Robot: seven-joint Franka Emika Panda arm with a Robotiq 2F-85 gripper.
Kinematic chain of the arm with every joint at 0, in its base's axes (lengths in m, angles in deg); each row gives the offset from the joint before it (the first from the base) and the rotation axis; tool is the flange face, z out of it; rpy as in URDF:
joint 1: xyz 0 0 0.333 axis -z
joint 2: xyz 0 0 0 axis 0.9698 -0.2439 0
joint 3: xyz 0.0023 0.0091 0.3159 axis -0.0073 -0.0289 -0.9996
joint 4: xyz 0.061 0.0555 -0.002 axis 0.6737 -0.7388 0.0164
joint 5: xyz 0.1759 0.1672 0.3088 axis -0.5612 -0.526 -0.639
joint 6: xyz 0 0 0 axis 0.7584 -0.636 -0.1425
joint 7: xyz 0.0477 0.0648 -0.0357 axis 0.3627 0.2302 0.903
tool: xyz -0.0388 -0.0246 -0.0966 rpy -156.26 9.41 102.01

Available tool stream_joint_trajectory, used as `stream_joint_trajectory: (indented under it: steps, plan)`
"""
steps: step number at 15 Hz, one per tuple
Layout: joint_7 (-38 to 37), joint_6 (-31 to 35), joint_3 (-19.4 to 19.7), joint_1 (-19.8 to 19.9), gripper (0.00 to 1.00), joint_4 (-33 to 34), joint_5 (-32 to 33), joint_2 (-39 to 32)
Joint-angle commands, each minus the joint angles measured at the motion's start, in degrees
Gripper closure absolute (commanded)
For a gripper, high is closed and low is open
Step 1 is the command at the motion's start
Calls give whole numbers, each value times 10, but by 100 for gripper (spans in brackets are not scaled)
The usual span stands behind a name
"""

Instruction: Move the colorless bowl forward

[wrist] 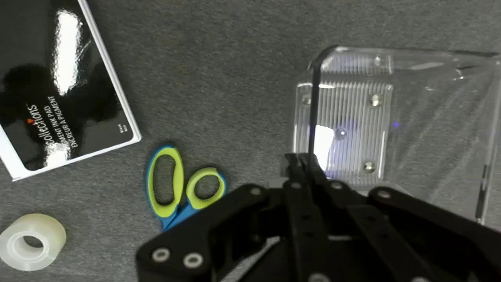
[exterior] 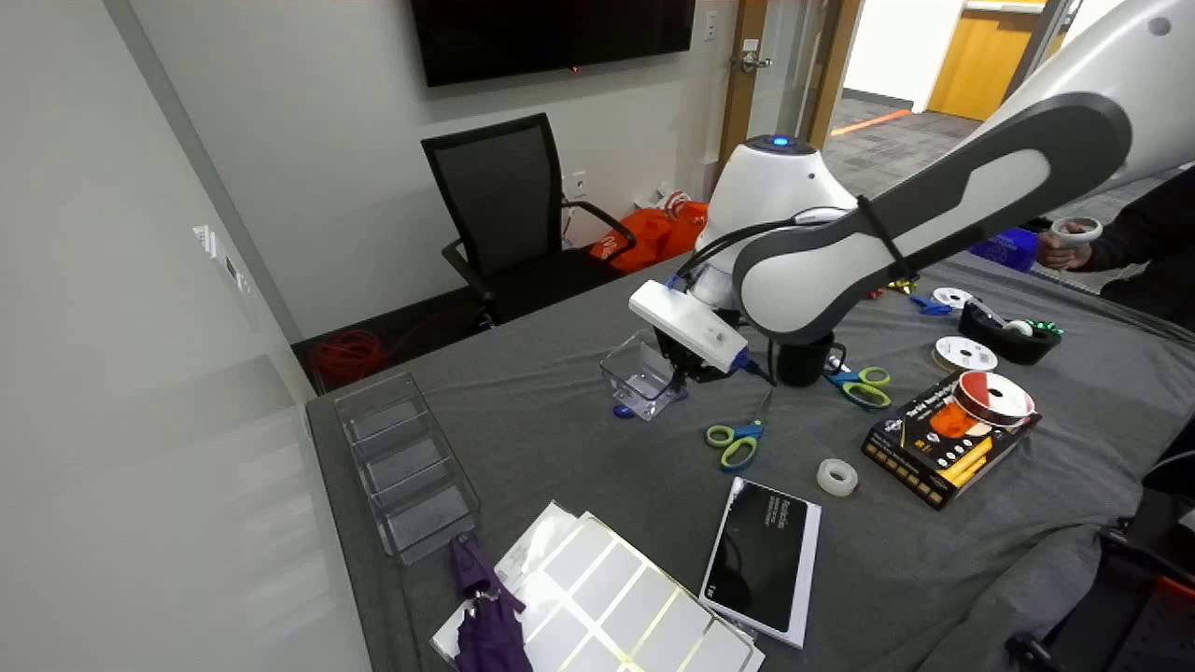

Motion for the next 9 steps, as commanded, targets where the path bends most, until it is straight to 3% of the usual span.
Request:
stream_joint_trajectory:
  steps: [1, 9]
  plan:
    - [-10, -47, -10, 15, 99, 76, -2, -60]
    - [0, -37, -2, 28, 99, 136, 0, -139]
